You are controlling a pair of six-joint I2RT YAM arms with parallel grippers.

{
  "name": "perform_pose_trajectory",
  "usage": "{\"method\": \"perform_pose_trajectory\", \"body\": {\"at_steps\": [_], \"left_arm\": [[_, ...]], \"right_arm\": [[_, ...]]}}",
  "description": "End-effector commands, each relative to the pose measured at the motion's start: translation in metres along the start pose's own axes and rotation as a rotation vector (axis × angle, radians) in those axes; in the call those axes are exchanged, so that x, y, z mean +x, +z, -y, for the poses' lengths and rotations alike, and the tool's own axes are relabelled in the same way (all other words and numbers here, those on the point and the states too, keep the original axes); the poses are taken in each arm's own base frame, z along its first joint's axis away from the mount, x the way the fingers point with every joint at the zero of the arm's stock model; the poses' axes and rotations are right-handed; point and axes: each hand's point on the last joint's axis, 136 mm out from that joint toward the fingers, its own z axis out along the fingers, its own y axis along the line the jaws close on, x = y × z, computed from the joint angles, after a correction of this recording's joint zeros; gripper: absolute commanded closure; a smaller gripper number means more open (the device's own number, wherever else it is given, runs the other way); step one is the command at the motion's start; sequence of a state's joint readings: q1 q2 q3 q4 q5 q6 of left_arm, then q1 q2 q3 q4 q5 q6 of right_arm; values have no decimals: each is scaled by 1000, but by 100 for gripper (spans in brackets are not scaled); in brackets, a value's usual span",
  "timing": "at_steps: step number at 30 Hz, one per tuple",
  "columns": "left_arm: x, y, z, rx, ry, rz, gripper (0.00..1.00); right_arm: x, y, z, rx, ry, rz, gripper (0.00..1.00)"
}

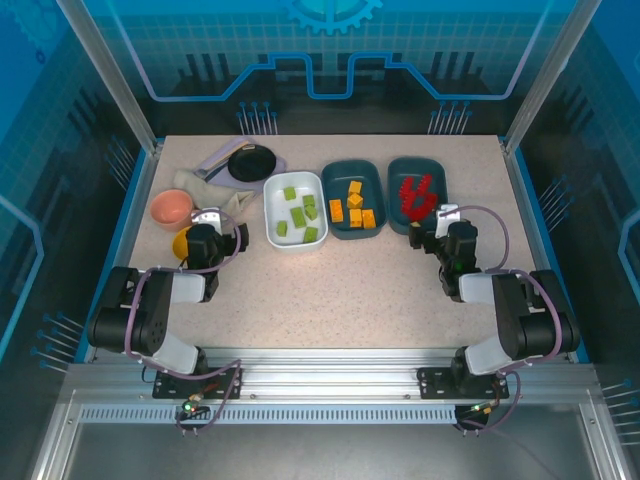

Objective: Sort the legos into containers by color

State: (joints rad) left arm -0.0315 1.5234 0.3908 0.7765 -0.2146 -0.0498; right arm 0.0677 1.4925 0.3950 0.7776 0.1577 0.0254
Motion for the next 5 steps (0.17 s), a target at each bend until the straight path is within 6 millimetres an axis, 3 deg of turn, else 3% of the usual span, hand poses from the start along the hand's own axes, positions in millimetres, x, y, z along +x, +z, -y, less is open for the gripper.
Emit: {"method": "perform_pose_trajectory", "body": {"at_steps": [1,5], "left_arm": [[-15,0,1,16,-1,49,1],[-15,0,1,15,0,49,1]], "right_arm": [[-8,3,-3,8,-17,16,0],[-8,3,-2,8,-19,19,0]]}}
